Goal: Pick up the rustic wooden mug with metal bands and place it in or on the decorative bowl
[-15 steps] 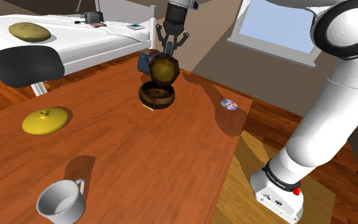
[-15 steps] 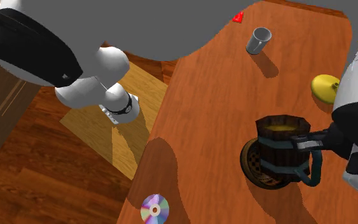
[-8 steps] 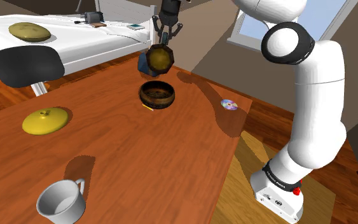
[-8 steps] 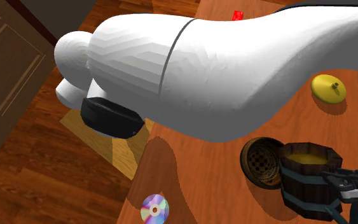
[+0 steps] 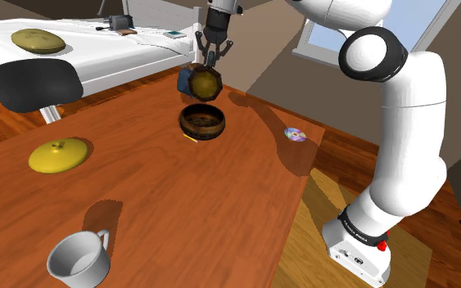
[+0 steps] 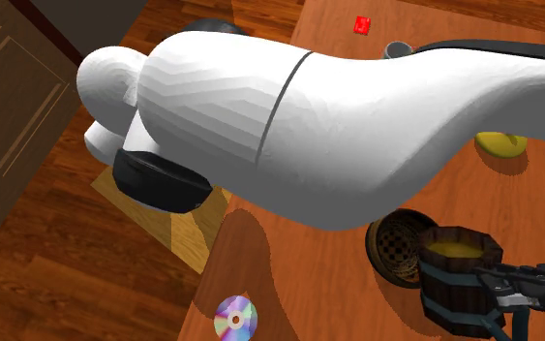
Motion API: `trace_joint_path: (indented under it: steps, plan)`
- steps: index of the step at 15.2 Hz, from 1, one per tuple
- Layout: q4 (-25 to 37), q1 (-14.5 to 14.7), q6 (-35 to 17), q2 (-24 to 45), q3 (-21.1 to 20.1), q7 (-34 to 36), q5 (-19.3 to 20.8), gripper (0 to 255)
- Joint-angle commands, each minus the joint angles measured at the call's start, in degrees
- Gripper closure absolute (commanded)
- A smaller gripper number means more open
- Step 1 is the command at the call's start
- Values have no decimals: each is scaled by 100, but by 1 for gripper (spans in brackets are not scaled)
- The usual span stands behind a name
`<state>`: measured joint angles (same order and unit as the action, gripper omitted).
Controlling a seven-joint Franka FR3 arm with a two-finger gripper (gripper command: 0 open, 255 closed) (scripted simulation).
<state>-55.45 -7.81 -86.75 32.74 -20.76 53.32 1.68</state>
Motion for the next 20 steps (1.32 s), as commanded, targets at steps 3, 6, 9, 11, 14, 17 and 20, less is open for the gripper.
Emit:
trace_joint_path:
  steps: [3, 6, 9, 11, 14, 17, 20]
  plan:
    - [-607, -101, -436, -187, -9, -48, -54, 255]
    - [-964, -149, -713, -263, -10, -78, -77, 255]
    - [-1278, -187, -974, -314, -8, -106, -93, 255]
    - [-1468, -208, -1140, -335, -6, -123, -101, 255]
    - [-1781, -238, -1431, -354, -1, -152, -109, 255]
    - [-1781, -238, -1431, -354, -2, -152, -109, 255]
    - [-1781, -238, -1431, -354, -2, -152, -108, 255]
